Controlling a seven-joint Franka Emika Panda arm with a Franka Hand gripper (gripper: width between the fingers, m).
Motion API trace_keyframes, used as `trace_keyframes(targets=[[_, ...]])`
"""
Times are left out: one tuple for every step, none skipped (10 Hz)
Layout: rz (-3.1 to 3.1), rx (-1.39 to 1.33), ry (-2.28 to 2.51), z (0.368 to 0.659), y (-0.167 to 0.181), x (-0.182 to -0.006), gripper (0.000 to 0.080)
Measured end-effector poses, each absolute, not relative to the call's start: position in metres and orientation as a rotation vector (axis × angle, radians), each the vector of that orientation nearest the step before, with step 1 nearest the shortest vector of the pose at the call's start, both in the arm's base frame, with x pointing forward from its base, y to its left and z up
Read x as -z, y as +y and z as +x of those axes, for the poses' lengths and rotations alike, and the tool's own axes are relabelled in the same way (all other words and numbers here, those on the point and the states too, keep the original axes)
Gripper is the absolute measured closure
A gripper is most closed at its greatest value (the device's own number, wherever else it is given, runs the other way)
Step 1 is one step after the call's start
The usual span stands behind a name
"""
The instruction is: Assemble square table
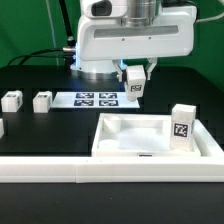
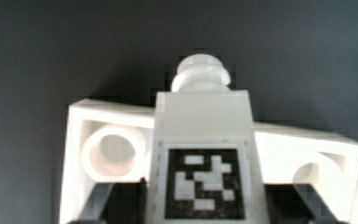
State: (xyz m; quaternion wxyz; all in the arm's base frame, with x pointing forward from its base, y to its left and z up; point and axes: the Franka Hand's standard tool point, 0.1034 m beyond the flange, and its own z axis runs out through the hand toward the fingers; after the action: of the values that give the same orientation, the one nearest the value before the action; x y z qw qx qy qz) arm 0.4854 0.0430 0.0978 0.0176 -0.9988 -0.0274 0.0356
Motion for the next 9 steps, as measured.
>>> trace_keyframes(targets=[[-3.104, -0.029, -0.104, 0.493, 0.039, -0.101, 0.0509], [-3.105, 0.018, -0.107, 0.501, 0.037, -0.106, 0.0509], [-3.105, 0.127, -0.122, 0.513, 0.033, -0.112, 0.0509], [-3.104, 0.196, -0.146, 0.521, 0.028, -0.115, 0.0509], [-3.106, 0.334, -0.130, 0.530, 0.023, -0.119, 0.0509], [-3.108, 0.451, -0.138, 0.529, 0.020, -0.118, 0.0509], [-3.110, 0.519, -0.139, 0.527, 0.017, -0.118, 0.0509], [-3.107, 0.662, -0.147, 0.531, 0.012, -0.120, 0.0509], [-3.112, 0.632, -0.149, 0.527, 0.012, -0.115, 0.0509]])
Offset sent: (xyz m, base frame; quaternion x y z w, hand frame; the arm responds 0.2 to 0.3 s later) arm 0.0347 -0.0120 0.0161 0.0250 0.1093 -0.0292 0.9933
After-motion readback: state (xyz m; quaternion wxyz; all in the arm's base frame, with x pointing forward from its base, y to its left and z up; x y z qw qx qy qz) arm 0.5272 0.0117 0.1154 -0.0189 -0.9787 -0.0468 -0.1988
